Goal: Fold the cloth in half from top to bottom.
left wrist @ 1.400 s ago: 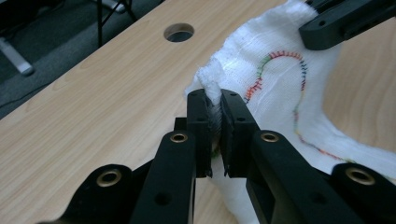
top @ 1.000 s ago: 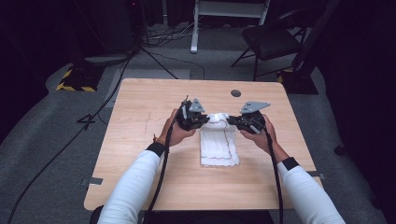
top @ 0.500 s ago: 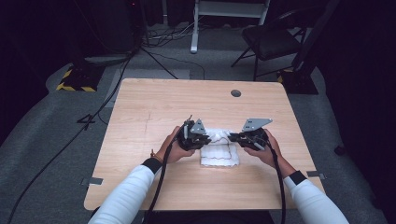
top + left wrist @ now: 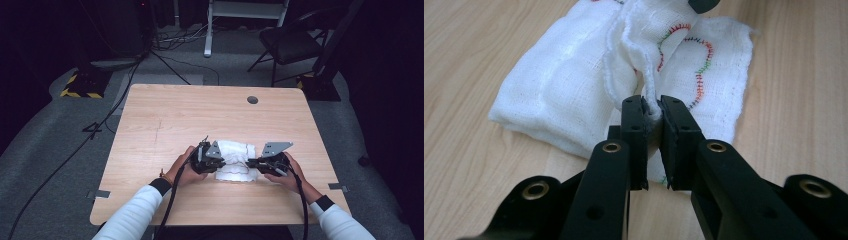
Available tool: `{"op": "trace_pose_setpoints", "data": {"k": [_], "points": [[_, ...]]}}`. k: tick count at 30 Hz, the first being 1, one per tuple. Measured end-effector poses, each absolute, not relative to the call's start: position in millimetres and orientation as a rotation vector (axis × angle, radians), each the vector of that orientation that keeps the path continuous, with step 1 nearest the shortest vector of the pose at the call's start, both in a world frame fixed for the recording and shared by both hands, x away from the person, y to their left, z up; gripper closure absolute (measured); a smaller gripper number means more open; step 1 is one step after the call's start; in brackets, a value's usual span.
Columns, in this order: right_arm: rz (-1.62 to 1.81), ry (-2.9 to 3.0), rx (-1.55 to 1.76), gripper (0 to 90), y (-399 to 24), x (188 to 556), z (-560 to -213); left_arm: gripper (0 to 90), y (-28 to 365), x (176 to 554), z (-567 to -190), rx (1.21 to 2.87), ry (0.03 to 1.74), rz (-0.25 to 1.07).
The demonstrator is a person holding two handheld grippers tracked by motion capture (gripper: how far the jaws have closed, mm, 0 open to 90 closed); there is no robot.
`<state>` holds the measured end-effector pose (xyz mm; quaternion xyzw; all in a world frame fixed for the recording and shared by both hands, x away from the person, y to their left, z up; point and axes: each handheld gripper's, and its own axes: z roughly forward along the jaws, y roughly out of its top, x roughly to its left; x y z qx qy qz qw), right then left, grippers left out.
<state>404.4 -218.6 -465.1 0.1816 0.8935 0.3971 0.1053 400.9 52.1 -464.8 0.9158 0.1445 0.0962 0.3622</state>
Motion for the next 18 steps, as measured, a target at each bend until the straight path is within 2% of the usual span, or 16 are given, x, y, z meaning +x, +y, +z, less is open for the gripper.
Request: {"op": "trace_pose_setpoints", "data": {"k": [9, 18], "points": [[1.15, 2.651, 0.488, 83.7, -227, 387, -468, 81.1, 50, 380, -459, 2.375, 0.309, 0.261], [1.202, 2.622, 0.459, 83.6, -238, 374, -455, 81.1, 47, 365, -442, 2.349, 0.25, 0.264]]}}
